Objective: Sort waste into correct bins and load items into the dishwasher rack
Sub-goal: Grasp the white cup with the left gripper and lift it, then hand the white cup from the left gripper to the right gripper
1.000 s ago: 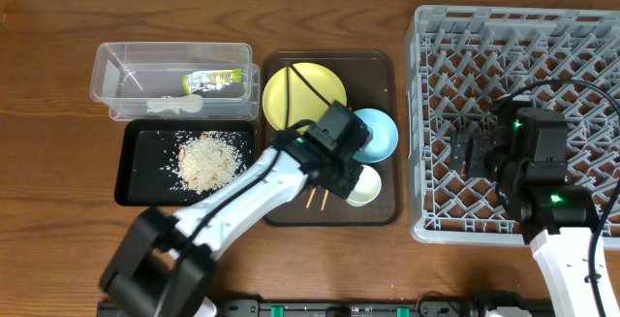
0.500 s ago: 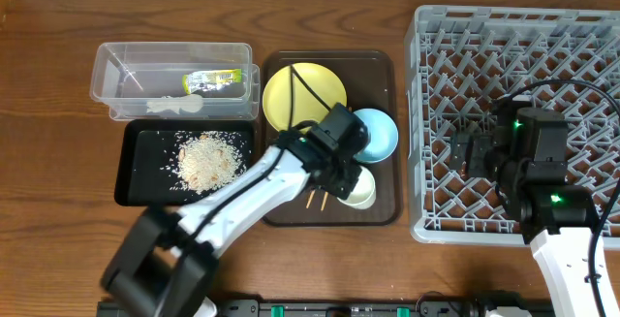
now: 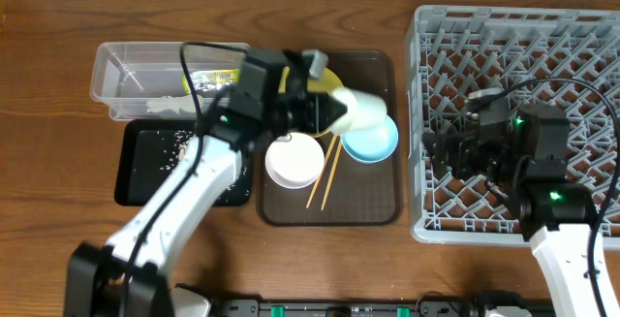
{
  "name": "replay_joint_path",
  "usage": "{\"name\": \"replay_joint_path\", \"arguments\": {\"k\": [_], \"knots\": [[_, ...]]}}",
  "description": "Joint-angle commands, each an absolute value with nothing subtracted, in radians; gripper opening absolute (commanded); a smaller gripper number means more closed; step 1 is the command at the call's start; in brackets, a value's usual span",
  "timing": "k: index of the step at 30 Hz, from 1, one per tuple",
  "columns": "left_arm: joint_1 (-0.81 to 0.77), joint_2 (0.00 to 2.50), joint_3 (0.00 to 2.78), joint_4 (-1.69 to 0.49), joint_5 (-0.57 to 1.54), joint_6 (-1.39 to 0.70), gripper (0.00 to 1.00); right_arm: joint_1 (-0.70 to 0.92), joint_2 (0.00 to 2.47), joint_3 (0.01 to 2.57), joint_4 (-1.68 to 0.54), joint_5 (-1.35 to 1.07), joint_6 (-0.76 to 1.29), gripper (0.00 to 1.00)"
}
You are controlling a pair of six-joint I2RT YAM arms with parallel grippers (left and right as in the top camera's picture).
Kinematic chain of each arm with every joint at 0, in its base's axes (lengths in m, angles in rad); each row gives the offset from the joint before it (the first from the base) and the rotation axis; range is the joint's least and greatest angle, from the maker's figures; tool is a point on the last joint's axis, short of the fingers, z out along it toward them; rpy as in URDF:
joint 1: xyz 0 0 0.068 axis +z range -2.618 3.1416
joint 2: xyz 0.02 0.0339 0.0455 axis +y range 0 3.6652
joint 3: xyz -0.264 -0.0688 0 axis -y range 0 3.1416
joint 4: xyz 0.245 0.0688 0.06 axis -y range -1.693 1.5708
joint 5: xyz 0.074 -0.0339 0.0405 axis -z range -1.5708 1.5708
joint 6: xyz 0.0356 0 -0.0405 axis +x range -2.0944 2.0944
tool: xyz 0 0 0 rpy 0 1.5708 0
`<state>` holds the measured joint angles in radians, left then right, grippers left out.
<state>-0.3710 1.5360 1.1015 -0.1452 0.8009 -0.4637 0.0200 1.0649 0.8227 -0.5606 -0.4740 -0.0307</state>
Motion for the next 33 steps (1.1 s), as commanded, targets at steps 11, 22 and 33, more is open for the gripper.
{"name": "replay_joint_path", "arguments": {"k": [11,22,33], "knots": [[-0.313,1.718,1.102,0.196,1.369,-0.900,0.06,0.020,1.251,0.838,-0.318,-1.136,-0.241,0.92],[-0.329,1.718,1.102,0.197,1.424,-0.930,0.06,0.034,1.328,0.838,0.028,-1.303,-0.121,0.95],[-0.345,1.718,1.102,0.197,1.426,-0.957,0.06,0.075,1.328,0.838,0.104,-1.294,-0.075,0.88]]}}
